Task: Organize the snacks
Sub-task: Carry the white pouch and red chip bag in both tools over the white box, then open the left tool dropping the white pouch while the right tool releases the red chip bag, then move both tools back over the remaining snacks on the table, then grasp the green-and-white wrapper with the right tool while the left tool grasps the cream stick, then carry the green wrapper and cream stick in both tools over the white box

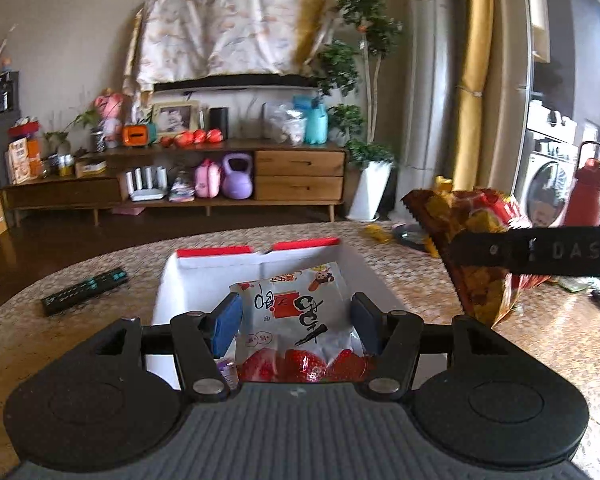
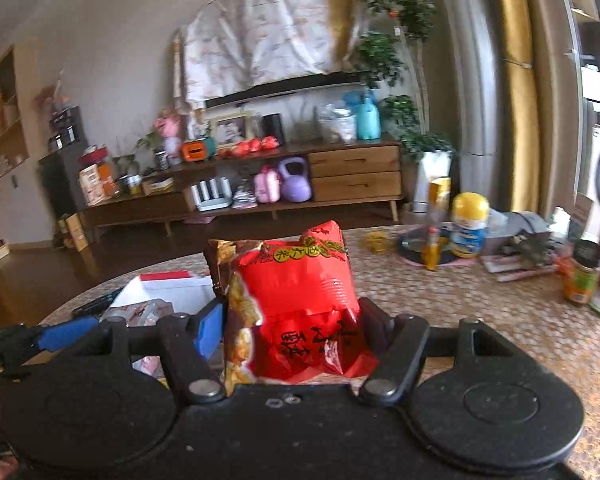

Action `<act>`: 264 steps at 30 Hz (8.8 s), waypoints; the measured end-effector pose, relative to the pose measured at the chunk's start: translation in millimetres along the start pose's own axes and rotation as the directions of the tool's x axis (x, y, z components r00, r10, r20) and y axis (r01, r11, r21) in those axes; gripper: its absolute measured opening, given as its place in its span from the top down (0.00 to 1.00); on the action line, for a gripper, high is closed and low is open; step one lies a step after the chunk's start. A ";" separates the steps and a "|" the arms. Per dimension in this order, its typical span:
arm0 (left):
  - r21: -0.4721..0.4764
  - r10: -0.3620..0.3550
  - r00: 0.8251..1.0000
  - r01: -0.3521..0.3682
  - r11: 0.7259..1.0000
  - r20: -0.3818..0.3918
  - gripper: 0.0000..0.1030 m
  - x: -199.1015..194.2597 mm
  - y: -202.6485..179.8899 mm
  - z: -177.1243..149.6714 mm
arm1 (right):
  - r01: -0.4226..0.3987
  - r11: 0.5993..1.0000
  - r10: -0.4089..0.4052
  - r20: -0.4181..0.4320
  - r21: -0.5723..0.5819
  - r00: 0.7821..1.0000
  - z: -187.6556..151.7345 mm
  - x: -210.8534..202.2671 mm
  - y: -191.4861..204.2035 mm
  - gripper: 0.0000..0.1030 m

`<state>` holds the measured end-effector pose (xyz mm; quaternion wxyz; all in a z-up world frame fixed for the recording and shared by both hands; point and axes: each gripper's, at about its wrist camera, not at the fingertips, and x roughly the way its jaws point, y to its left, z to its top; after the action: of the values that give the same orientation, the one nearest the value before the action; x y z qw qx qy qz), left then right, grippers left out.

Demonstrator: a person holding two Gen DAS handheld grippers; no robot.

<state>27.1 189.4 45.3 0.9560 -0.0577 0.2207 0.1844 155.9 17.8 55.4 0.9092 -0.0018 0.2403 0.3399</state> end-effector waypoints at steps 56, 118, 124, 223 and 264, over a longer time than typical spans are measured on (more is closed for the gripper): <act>0.062 0.022 0.966 -0.007 0.998 -0.257 0.41 48.4 34.5 -28.7 | -0.086 0.965 0.007 -0.305 -0.246 0.952 -15.3 123.9 105.0 0.34; 0.199 -0.185 0.975 0.207 0.958 -0.125 0.05 23.1 -100.0 -5.7 | 0.231 0.968 -0.227 -0.052 0.100 0.972 -51.0 -31.4 -86.5 0.11; 0.207 -0.198 0.970 0.225 0.952 -0.140 0.05 41.1 -117.9 4.7 | 0.274 0.958 -0.269 -0.071 0.082 0.961 -58.3 -17.8 -112.2 0.11; 0.252 -0.287 0.827 0.445 0.859 -0.483 0.84 270.2 -261.7 -10.9 | 0.322 0.932 -0.295 -0.169 0.165 0.941 -120.0 28.8 -199.4 0.41; 0.159 -0.356 0.911 0.391 0.907 -0.208 0.90 33.5 -143.0 -6.4 | 0.322 0.940 -0.315 -0.075 0.116 0.946 -106.6 -50.1 -128.7 0.45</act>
<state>106.5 66.8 28.9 0.9515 -0.0200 0.3054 -0.0313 156.4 -129.8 -37.6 0.9435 0.0077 0.2829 0.1723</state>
